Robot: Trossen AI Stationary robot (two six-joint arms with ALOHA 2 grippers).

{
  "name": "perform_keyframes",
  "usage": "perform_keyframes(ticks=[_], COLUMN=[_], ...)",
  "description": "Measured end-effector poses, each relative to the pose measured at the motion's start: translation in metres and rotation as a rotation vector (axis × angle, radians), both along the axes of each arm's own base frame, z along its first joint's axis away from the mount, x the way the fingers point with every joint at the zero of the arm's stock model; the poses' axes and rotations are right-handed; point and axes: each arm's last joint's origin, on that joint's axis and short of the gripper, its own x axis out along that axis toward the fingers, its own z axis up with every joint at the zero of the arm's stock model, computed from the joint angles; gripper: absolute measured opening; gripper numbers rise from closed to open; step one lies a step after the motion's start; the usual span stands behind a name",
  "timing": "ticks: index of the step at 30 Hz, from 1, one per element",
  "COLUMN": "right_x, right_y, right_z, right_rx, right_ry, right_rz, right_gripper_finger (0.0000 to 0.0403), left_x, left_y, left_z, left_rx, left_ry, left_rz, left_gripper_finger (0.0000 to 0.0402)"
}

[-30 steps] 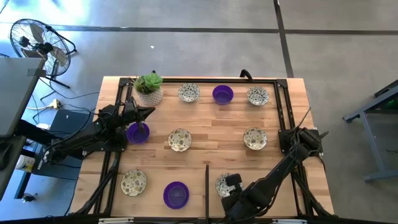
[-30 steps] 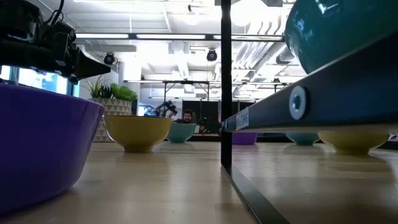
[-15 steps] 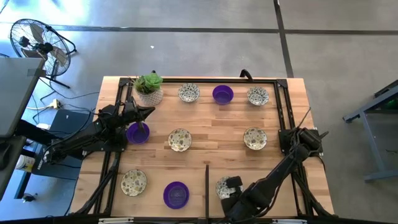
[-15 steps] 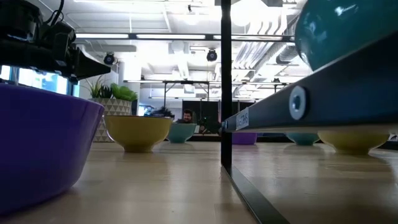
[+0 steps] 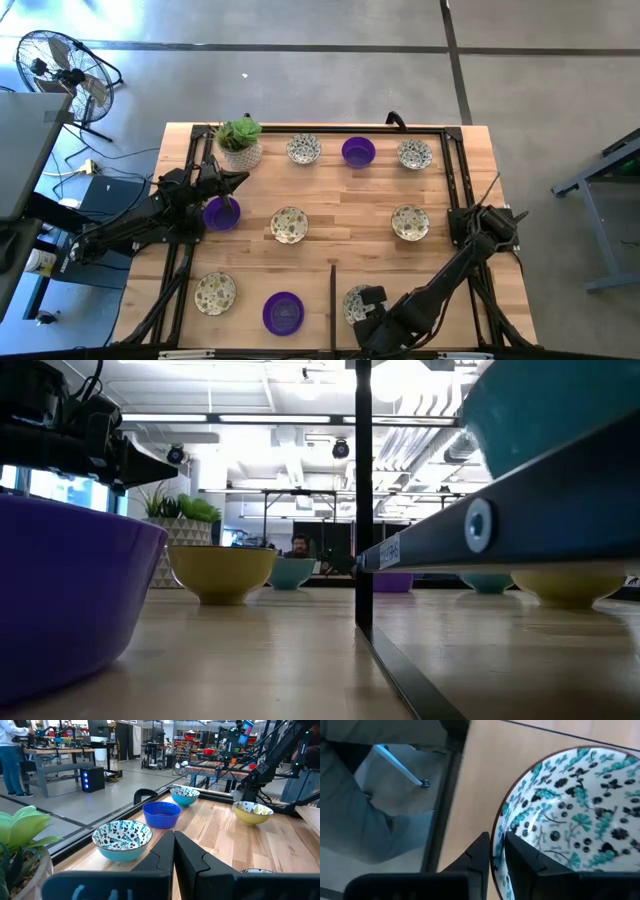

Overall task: Pick & Place Mini bowls
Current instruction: Put the bottom blue patterned bowl on the shelf, then put the top left yellow patterned bowl on the shelf

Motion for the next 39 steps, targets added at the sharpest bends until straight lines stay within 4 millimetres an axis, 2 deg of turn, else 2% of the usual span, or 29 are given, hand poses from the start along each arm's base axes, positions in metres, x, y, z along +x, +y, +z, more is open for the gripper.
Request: perform_keyframes(ticks=[9, 13, 20, 24, 27, 30, 33, 39], right_x=[0.003, 0.006, 0.001, -0.006, -0.01, -0.015, -0.019, -0.029], right_y=[-0.003, -0.007, -0.02, -0.029, -0.036, -0.044, -0.058, -0.103], right_z=[0.0, 0.003, 0.036, 0.055, 0.055, 0.047, 0.032, 0.012], right_rx=[0.001, 0.029, 0.068, 0.029, -0.02, -0.021, 0.018, 0.136], right_ry=[-0.007, 0.007, -0.083, -0.161, -0.222, -0.286, -0.373, -0.633], right_rz=[-0.069, -0.101, -0.155, -0.175, -0.169, -0.157, -0.158, -0.15], right_gripper_finger=[0.0116, 0.0125, 0.0125, 0.0099, 0.0055, 0.001, 0.0014, 0.0002], left_x=[0.0, 0.0, 0.0, 0.0, 0.0, 0.0, 0.001, 0.001], left_y=[0.0, 0.0, 0.0, 0.0, 0.0, -0.001, -0.001, -0.002], left_z=[0.0, 0.0, 0.0, 0.0, 0.0, 0.0, 0.0, 0.0], left_rx=[0.0, 0.0, 0.0, -0.007, -0.007, -0.007, -0.006, -0.006], left_ry=[0.0, 0.0, 0.0, -0.003, -0.003, -0.003, -0.004, -0.005], left_rz=[0.0, 0.0, 0.0, -0.001, -0.009, -0.034, -0.044, -0.064], left_gripper_finger=[0.0001, 0.0001, 0.0001, 0.0001, 0.0001, 0.0001, 0.0001, 0.0001])
